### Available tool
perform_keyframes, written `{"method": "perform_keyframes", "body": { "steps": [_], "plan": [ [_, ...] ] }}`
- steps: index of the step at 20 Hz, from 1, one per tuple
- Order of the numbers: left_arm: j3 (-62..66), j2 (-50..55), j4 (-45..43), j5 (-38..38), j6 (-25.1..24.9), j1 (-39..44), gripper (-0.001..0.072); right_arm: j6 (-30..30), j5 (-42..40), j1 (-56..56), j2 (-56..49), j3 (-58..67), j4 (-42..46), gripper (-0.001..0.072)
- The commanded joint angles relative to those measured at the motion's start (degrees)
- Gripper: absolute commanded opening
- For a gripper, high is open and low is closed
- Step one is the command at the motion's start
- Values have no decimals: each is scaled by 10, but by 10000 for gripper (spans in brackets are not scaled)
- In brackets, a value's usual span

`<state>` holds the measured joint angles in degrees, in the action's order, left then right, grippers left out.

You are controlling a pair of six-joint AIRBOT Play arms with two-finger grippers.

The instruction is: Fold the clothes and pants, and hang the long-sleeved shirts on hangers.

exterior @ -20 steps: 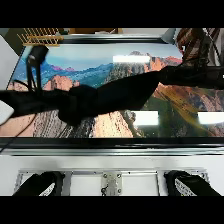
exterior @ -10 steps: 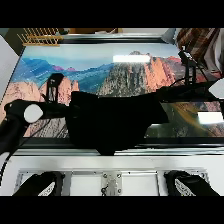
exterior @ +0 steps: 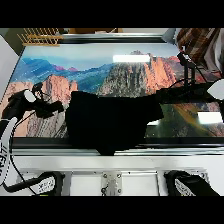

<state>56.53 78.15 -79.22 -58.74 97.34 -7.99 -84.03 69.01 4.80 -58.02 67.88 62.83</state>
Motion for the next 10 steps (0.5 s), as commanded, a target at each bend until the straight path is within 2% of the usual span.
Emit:
{"method": "perform_keyframes", "body": {
  "steps": [1, 4, 10],
  "plan": [
    [-50, 44, 63, 40, -38, -20, 599, 0, -2, 0, 0, 0, 0, 9],
    [-79, 44, 150, 75, -88, -19, 599, 0, -2, 0, 0, 0, 0, 9],
    [-81, 44, 178, 94, -89, 1, 599, 0, -2, 0, 0, 0, 0, 9]
  ]
}}
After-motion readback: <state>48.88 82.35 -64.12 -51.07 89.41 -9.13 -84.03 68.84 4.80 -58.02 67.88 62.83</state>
